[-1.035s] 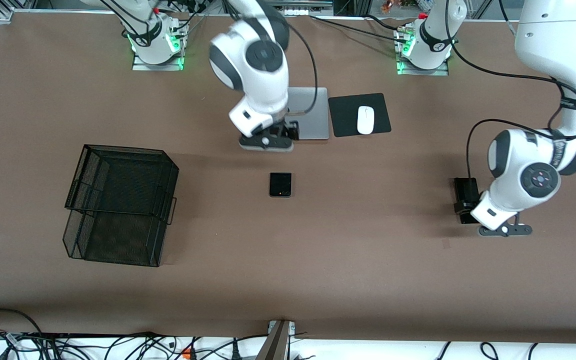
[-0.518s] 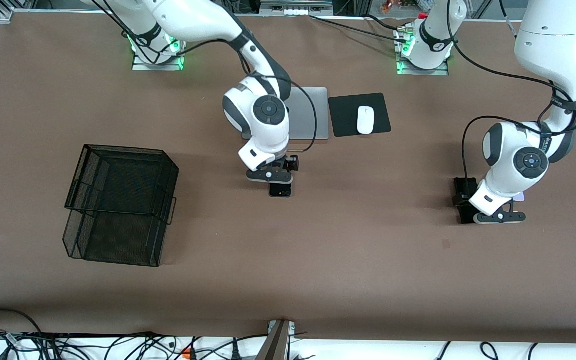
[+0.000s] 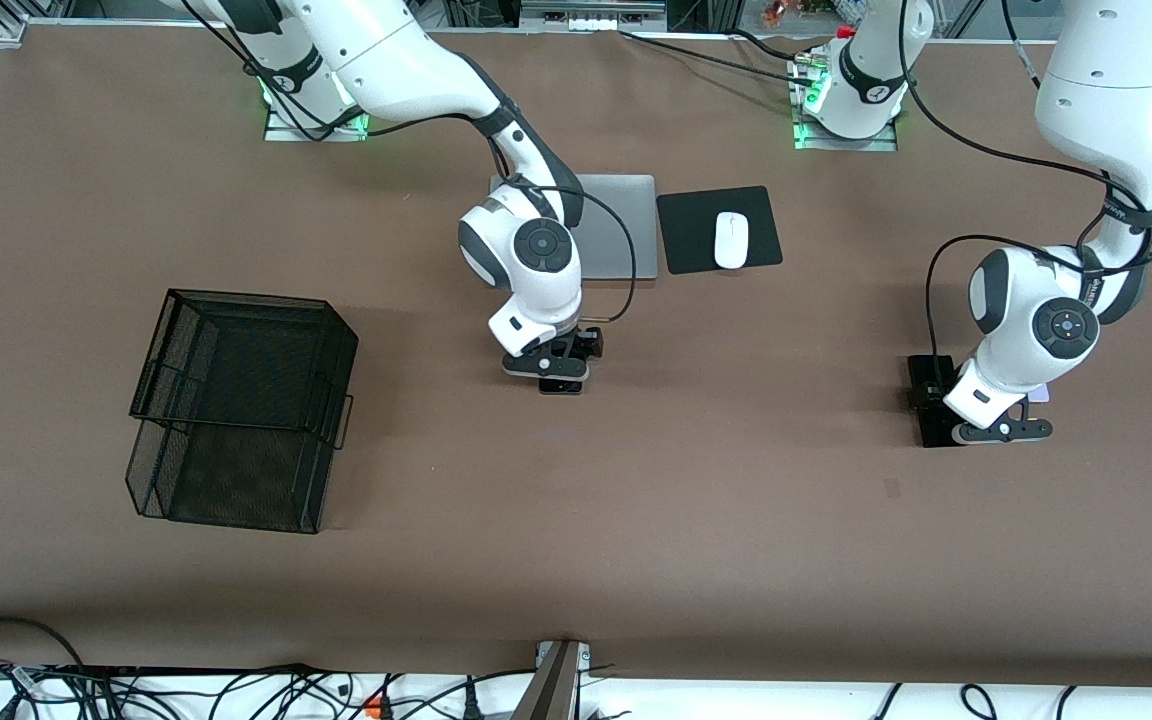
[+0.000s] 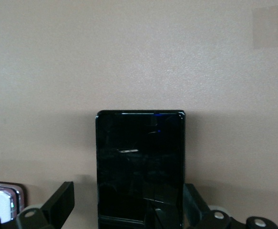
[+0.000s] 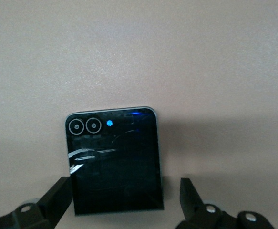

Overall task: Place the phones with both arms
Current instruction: 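Close the right gripper on the flip while the left gripper grasps the smartphone, then carry the flip phone over the mesh basket with the right gripper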

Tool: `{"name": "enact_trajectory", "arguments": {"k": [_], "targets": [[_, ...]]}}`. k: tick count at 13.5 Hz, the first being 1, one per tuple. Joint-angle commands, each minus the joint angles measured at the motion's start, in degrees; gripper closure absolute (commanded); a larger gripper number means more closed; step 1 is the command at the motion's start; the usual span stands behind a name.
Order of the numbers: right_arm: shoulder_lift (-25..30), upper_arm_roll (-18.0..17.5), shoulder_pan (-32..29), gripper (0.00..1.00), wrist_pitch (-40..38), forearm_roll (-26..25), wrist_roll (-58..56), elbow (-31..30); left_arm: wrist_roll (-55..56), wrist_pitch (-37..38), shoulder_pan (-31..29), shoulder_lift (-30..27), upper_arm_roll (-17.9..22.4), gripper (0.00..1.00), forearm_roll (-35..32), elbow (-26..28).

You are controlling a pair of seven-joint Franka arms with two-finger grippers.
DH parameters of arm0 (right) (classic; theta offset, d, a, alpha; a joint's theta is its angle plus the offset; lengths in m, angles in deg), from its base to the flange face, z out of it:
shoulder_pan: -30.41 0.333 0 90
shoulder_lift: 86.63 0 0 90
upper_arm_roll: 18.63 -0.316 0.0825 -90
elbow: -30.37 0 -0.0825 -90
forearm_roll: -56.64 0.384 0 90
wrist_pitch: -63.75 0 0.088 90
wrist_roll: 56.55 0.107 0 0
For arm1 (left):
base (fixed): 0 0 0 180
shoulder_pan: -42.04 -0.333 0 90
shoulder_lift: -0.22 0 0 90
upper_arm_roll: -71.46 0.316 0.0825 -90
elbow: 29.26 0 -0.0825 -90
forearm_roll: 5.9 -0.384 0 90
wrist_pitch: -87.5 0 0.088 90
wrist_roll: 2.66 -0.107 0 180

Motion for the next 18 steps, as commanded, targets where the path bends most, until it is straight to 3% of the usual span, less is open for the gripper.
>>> {"name": "enact_trajectory", "arguments": {"k": [1,4,5,7,8,9,10,14,18], "targets": [[-1.71,-0.22,0.11,0.00,1.40,-0.02,2.14,1.18,-0.71,-0.67,-3.30,0.67,-3.54,0.00,0.39,0.25],[-2.24,-0.22,0.11,0.02,2.37,-0.02,2.94,1.18,-0.71,-0.67,-8.93,1.54,-8.55,0.00,0.75,-0.10],[-2.25,-0.22,0.20,0.14,2.37,-0.11,2.51,1.26,-0.71,-0.59,-9.90,1.63,-9.44,0.00,0.66,-0.19],[-1.72,-0.22,-0.24,0.63,2.02,-0.37,1.36,1.53,-0.45,-0.50,-10.17,1.55,-9.89,0.54,0.84,-0.10],[-1.11,-0.13,-0.50,0.81,1.41,-0.29,1.27,1.62,-0.79,-0.41,-10.09,1.37,-10.15,0.67,0.75,-0.19],[0.12,-0.04,-0.94,0.88,-0.68,-0.37,1.19,1.88,-0.71,-0.15,-10.08,1.11,-10.24,0.85,0.75,-0.37],[1.61,-0.13,-1.90,0.93,-4.27,-0.46,0.75,1.97,-0.71,-0.06,-10.08,0.93,-10.33,0.90,0.84,-0.37],[13.02,-0.22,-6.90,0.96,-19.29,0.24,-8.28,1.97,-0.36,4.49,-10.08,-1.78,-12.87,0.91,0.84,-0.89],[22.26,2.05,-15.08,0.96,-32.83,4.98,-27.16,1.44,-0.10,13.54,-10.08,-4.51,-15.24,0.91,0.84,-4.14]]}}
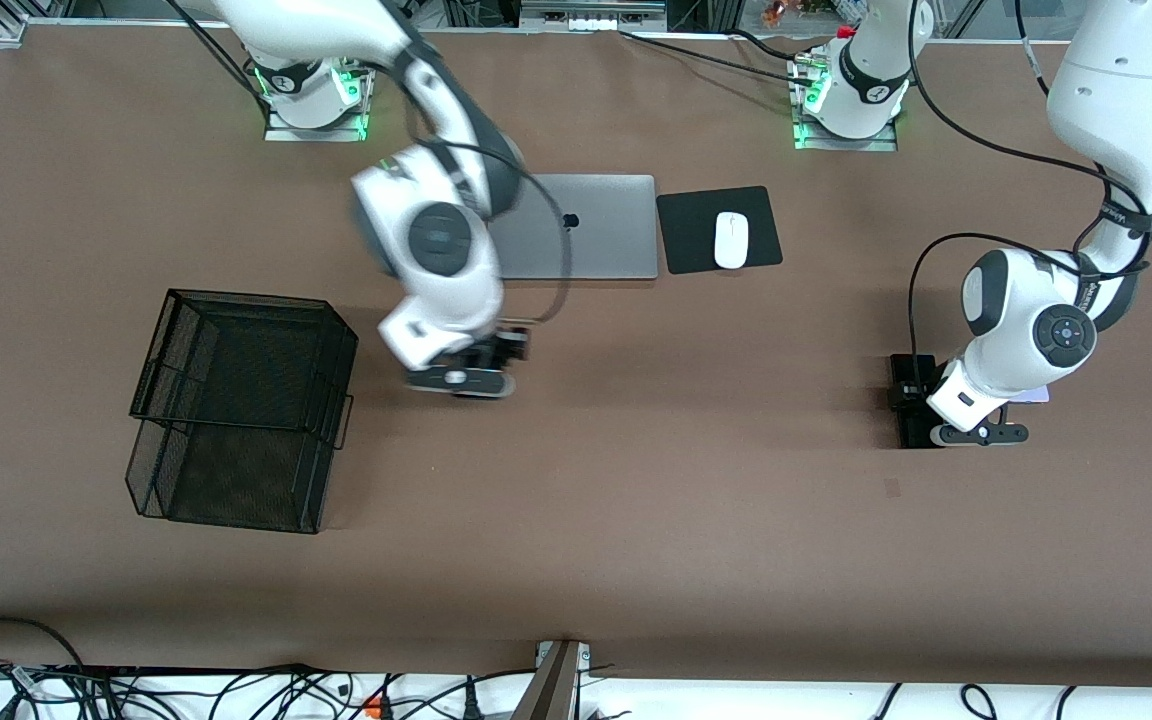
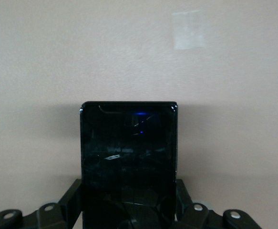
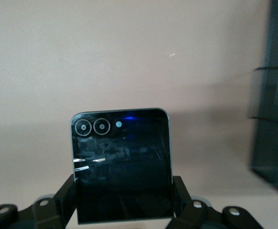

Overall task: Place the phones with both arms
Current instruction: 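Carry the flip phone over the mesh basket with the right gripper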

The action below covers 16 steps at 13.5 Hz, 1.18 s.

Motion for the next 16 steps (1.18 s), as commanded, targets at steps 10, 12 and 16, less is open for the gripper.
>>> {"name": "enact_trajectory", "arguments": {"k": [10,12,16], "targets": [[13.18,28.21,-6.57,0.96,9.56,7.70,-54.65,-26.66,9.90,21.19,7.61,-0.04,-15.99,0.92,0.81,-16.58],[11.34,28.21,-7.99,0.97,11.44,8.60,-55.39,-27.74,16.83,20.57,13.42,3.47,-15.99,0.93,0.63,-19.93],[9.75,28.21,-8.16,0.96,11.09,10.62,-50.48,-27.48,30.27,12.44,25.55,11.38,-15.82,0.93,0.19,-24.95]]}}
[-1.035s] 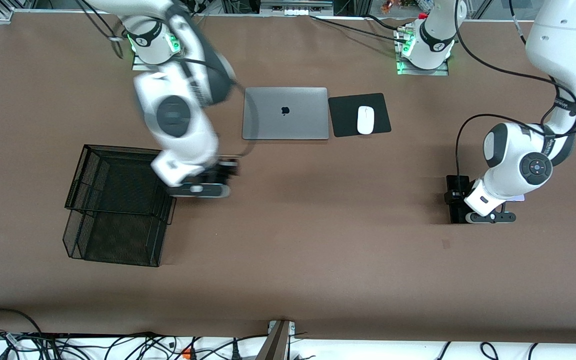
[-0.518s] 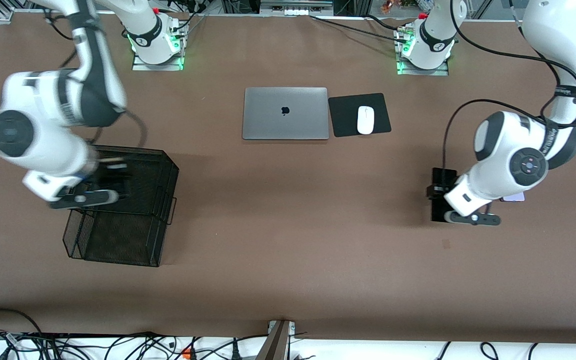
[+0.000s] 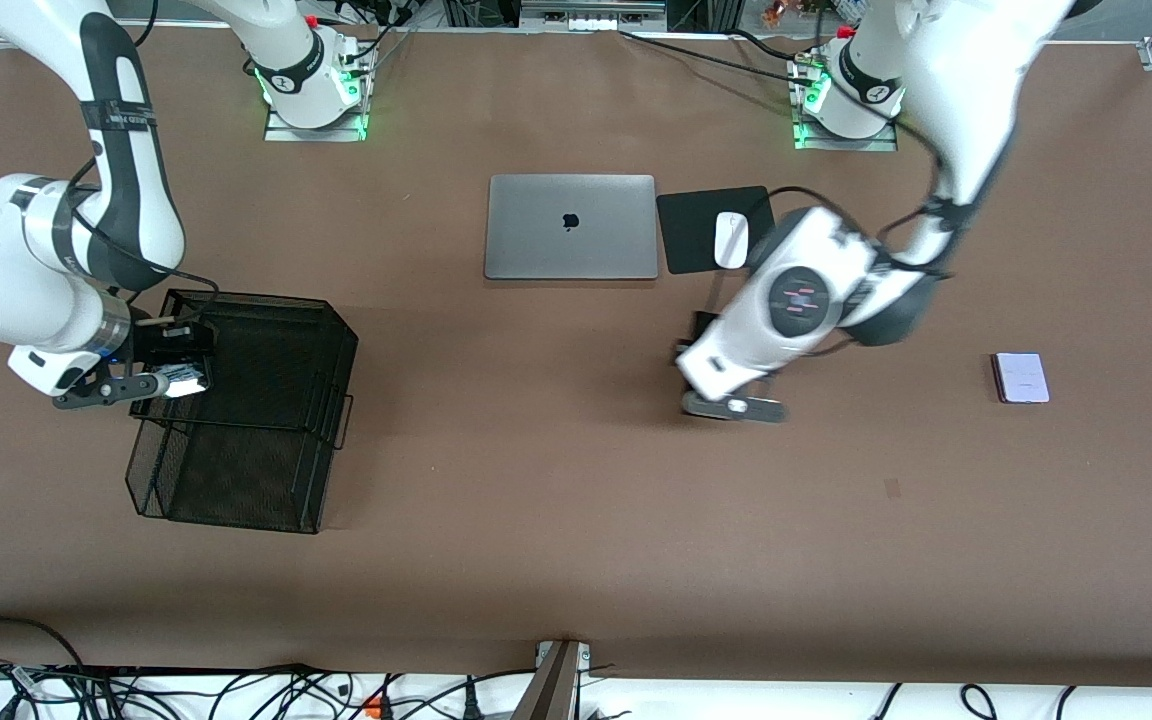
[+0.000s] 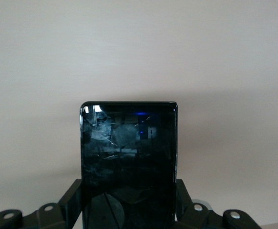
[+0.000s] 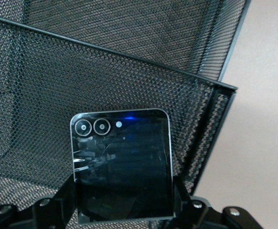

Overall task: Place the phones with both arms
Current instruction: 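Carry the flip phone over the mesh basket with the right gripper, then open the right gripper in the basket while the left gripper lowers the smartphone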

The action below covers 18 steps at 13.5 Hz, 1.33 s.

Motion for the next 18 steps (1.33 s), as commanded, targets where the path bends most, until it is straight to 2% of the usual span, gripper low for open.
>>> {"name": "enact_trajectory", "arguments": {"k": [1,2,3,4,6,7,8,9,11,12,15,18], "targets": [[-0.07,-0.09,0.06,0.96,0.12,1.01,3.18,0.23,10.27,-9.20,7.58,6.18,0.88,0.93,-0.20,-4.55],[-0.68,-0.09,-0.12,0.88,0.13,1.18,3.27,0.40,14.33,-14.73,10.74,8.03,1.84,0.93,-0.20,-4.55],[-0.87,-0.09,-0.64,0.36,0.04,1.79,3.19,0.58,17.15,-19.14,14.25,9.52,4.03,0.93,-0.20,-4.55],[-0.95,-0.09,-1.34,0.00,0.04,1.80,3.10,1.10,18.66,-22.14,17.68,10.93,6.40,0.93,0.23,-5.33],[-0.78,-0.09,-1.52,0.00,-1.88,1.80,3.01,3.73,23.22,-23.58,22.88,13.92,8.00,0.90,-0.02,-9.89],[-0.69,-0.09,-1.44,0.00,-4.85,1.71,3.10,6.35,24.11,-23.66,24.03,14.54,8.53,0.70,-0.11,-10.43],[-0.78,-0.09,-1.44,0.00,-9.23,1.63,3.53,9.86,24.12,-23.67,24.91,14.55,9.32,0.18,-0.20,-10.43],[-0.87,-0.09,-1.35,0.00,-13.28,1.02,5.28,13.29,23.86,-23.58,25.36,14.29,10.11,0.00,-0.46,-10.26],[-0.87,-0.27,-0.82,0.00,-19.54,0.75,8.97,18.22,23.86,-22.36,25.10,12.89,11.34,0.00,-3.09,-9.56],[-0.78,-0.70,-0.73,0.00,-21.04,0.66,10.55,19.98,23.69,-19.21,24.66,11.66,11.78,0.00,-3.97,-9.29],[-0.60,-0.88,1.37,0.00,-21.94,1.01,13.72,22.11,23.51,-8.32,22.82,8.15,15.55,0.00,-6.70,-9.91],[-0.95,-0.97,7.76,0.00,-20.54,1.45,18.20,21.94,22.81,6.60,16.95,6.21,15.83,0.00,-6.71,-10.08]]}}
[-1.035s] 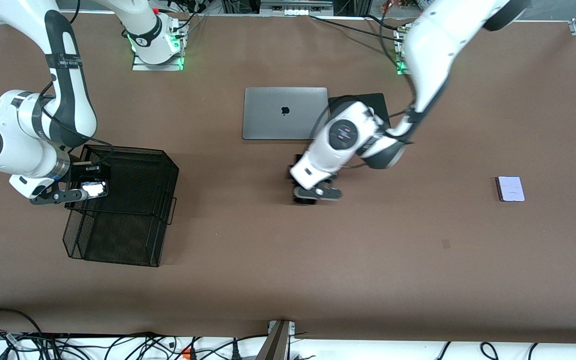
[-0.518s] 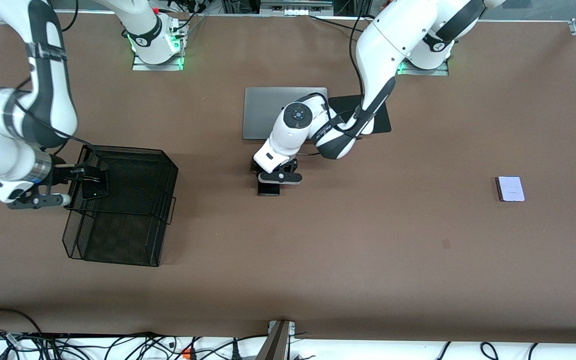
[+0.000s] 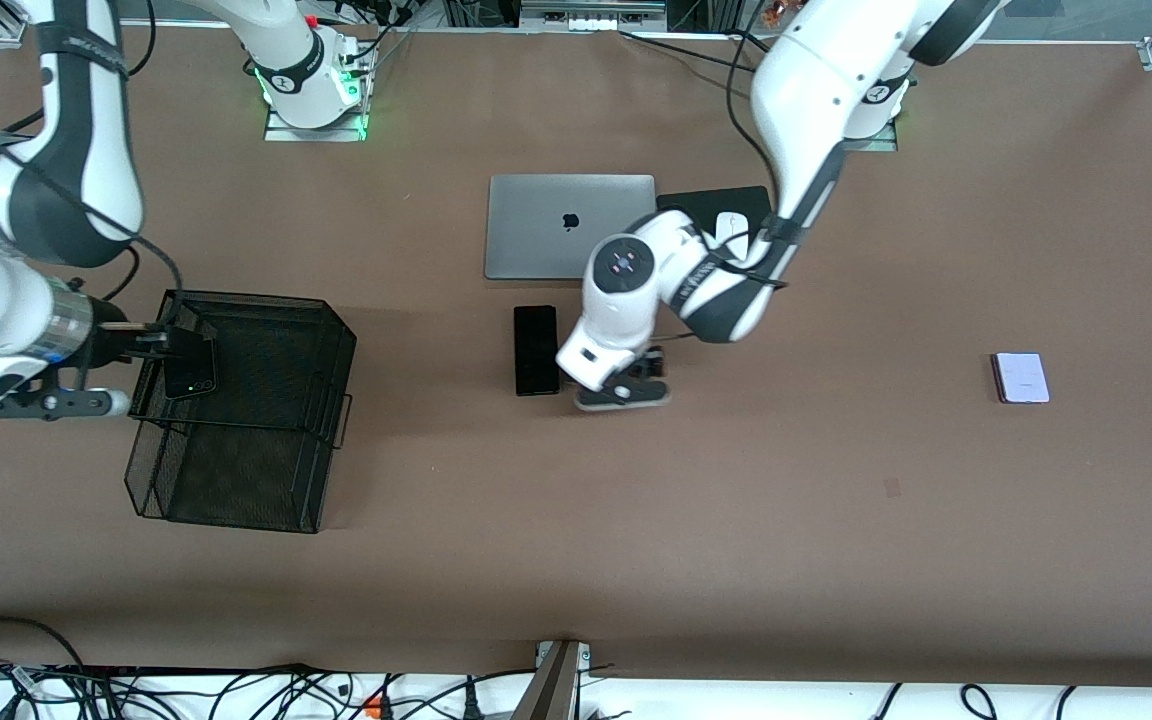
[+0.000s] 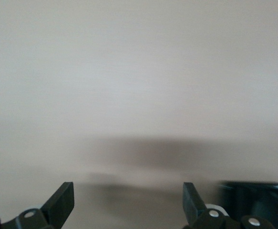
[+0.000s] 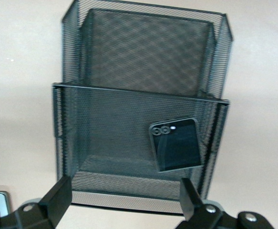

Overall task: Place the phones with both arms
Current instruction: 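Open the right gripper in the basket while the left gripper lowers the smartphone, then reach the right gripper to the smartphone while the left gripper reaches the Huawei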

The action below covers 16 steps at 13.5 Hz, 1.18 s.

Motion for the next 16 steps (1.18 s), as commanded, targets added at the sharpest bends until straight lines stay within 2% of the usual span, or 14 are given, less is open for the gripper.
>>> {"name": "enact_trajectory", "arguments": {"k": [1,4,7,9,11,12,16], "targets": [[-0.79,0.16,7.05,0.00,1.06,0.64,6.06,0.63,-2.88,12.16,-6.60,-3.61,-0.84,0.00,-1.18,0.93],[-4.39,-2.03,16.19,0.00,5.09,0.47,18.80,0.90,-16.39,22.99,-14.69,-7.13,-1.10,0.00,-0.48,0.93],[-11.14,-6.42,22.71,0.00,10.55,0.46,34.87,6.93,-25.21,29.33,-22.35,-8.19,-0.58,0.00,-0.39,1.46],[-15.55,-8.97,25.53,0.00,11.44,0.38,40.27,11.25,-27.67,29.87,-29.63,-8.20,-1.01,0.00,-0.48,2.33],[-17.93,-9.33,28.25,0.00,12.22,0.55,41.69,11.45,-31.44,28.56,-37.01,-7.58,-1.01,0.00,-0.48,2.51],[-18.63,-9.33,29.48,0.00,14.66,0.55,41.78,10.75,-32.94,26.73,-38.61,-7.41,-0.93,0.00,-1.09,2.95],[-18.46,-9.86,30.81,0.00,29.50,0.55,40.73,-2.59,-44.44,21.53,-44.50,-6.88,-0.58,0.00,-1.27,4.09]]}}
